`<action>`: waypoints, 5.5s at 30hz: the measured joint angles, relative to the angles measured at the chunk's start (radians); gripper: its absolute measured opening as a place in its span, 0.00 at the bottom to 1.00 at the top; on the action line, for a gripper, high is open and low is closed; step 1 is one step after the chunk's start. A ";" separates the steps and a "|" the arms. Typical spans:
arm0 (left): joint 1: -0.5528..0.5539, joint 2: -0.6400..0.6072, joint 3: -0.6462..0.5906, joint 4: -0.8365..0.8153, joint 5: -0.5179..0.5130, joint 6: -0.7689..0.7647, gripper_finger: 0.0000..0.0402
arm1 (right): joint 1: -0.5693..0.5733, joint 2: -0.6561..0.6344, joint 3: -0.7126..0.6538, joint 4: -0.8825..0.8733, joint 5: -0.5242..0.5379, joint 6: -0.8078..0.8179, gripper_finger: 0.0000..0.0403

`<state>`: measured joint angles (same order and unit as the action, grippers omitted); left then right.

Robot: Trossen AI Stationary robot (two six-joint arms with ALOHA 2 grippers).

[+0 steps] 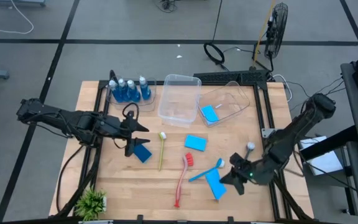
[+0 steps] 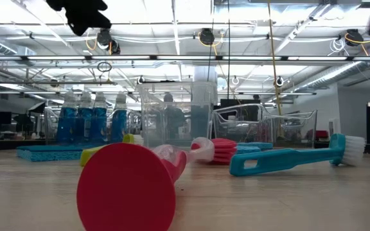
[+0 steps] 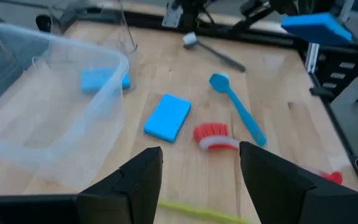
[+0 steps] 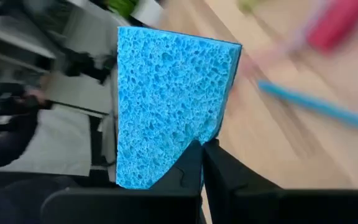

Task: Pick & Place Kitchen Sink Supplies
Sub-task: Put the sponge into the right transparent bin

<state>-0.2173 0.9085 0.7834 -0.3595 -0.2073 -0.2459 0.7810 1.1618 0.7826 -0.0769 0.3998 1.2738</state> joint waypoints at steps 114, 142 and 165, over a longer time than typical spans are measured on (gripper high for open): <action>0.001 0.000 0.000 0.176 -0.031 0.052 0.54 | -1.495 0.182 0.002 -0.321 -0.509 -1.103 0.00; 0.001 0.000 0.000 0.177 -0.031 0.057 0.54 | -1.491 0.003 0.001 -0.280 -0.665 -1.105 0.28; 0.001 0.000 0.000 0.178 -0.030 0.042 0.54 | -1.011 -0.285 0.001 -0.090 -0.793 -0.999 0.26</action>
<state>-0.2165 0.9089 0.7837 -0.1810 -0.2375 -0.2036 -0.2301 0.8769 0.7837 -0.1667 -0.3931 0.2745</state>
